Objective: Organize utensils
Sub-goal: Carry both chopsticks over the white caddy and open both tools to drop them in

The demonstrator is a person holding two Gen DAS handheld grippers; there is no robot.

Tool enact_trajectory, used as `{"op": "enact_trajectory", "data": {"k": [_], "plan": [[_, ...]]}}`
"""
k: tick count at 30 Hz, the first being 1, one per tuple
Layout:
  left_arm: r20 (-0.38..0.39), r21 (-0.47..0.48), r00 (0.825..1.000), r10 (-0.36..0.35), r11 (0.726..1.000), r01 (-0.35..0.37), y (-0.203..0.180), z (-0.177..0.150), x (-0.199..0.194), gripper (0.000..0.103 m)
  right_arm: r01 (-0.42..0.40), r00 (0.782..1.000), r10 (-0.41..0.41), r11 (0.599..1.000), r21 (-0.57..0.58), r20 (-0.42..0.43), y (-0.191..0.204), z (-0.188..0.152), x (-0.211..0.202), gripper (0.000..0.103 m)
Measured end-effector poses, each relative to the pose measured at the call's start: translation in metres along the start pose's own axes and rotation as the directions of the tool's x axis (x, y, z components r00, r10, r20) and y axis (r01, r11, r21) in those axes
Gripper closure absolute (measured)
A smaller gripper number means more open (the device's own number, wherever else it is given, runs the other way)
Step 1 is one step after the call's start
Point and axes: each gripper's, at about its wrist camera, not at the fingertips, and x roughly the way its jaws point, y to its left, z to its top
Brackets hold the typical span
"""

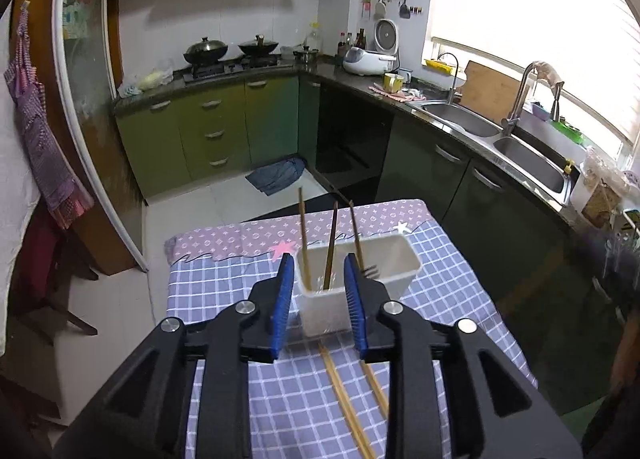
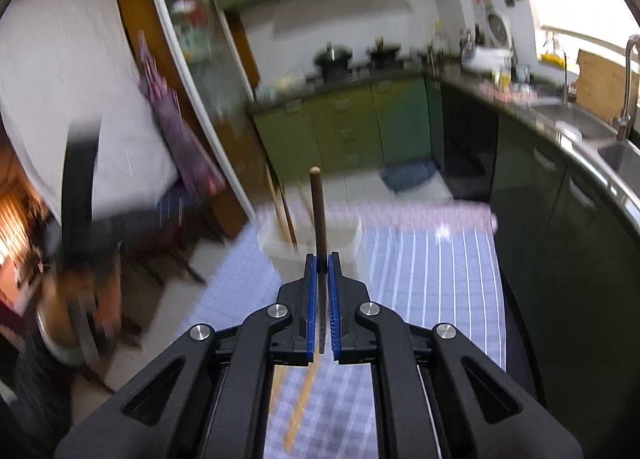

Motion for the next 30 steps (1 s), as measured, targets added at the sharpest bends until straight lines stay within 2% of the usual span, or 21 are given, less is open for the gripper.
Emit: {"op": "enact_trajectory", "data": {"k": [4, 6, 10, 15, 19, 20, 21, 22, 26, 29, 30], "plan": [[-0.015, 0.011, 1.0, 0.01, 1.0, -0.01, 0.006, -0.028, -0.014, 0.071, 0.016, 0.996, -0.019, 0.999, 0.031, 0.088, -0.001, 0.04, 0.007, 0.097], [-0.045, 0.013, 0.999, 0.005, 1.0, -0.004, 0.011, -0.042, -0.017, 0.071, 0.051, 0.995, -0.053, 0.998, 0.025, 0.09, -0.001, 0.05, 0.021, 0.096], [-0.093, -0.017, 0.996, -0.006, 1.0, 0.004, 0.021, -0.059, -0.018, 0.065, 0.121, 0.992, -0.121, 0.993, 0.0, 0.024, 0.003, 0.05, 0.069, 0.096], [-0.17, -0.024, 0.985, -0.019, 1.0, 0.015, 0.023, -0.075, -0.006, 0.063, 0.145, 0.986, -0.146, 0.989, -0.016, -0.08, 0.003, 0.029, 0.125, 0.096], [-0.215, -0.017, 0.976, -0.022, 1.0, 0.019, 0.015, -0.083, 0.005, 0.062, 0.158, 0.976, -0.164, 0.986, -0.052, -0.14, 0.007, 0.014, 0.147, 0.096], [-0.231, -0.019, 0.972, -0.029, 1.0, 0.025, 0.013, -0.085, 0.01, 0.061, 0.155, 0.976, -0.161, 0.986, -0.056, -0.149, 0.008, 0.012, 0.149, 0.093], [-0.244, -0.022, 0.969, -0.035, 0.999, 0.031, 0.012, -0.086, 0.013, 0.059, 0.15, 0.978, -0.155, 0.987, -0.05, -0.142, 0.008, 0.012, 0.146, 0.079], [-0.255, -0.026, 0.966, -0.043, 0.999, 0.037, 0.01, -0.087, 0.016, 0.059, 0.148, 0.98, -0.153, 0.988, -0.048, -0.128, 0.007, 0.012, 0.14, 0.07], [-0.293, -0.012, 0.955, -0.039, 0.999, 0.038, -0.001, -0.093, 0.031, 0.058, 0.117, 0.992, -0.12, 0.992, -0.054, -0.046, 0.007, 0.013, 0.093, 0.07], [-0.341, -0.003, 0.939, -0.036, 0.999, 0.037, -0.009, -0.101, 0.048, 0.058, 0.095, 0.994, -0.098, 0.993, -0.063, -0.043, 0.006, -0.002, 0.062, 0.066], [-0.368, -0.006, 0.929, -0.035, 0.999, 0.035, -0.011, -0.106, 0.058, 0.058, 0.088, 0.994, -0.092, 0.994, -0.07, -0.061, 0.004, -0.013, 0.056, 0.066]]}}
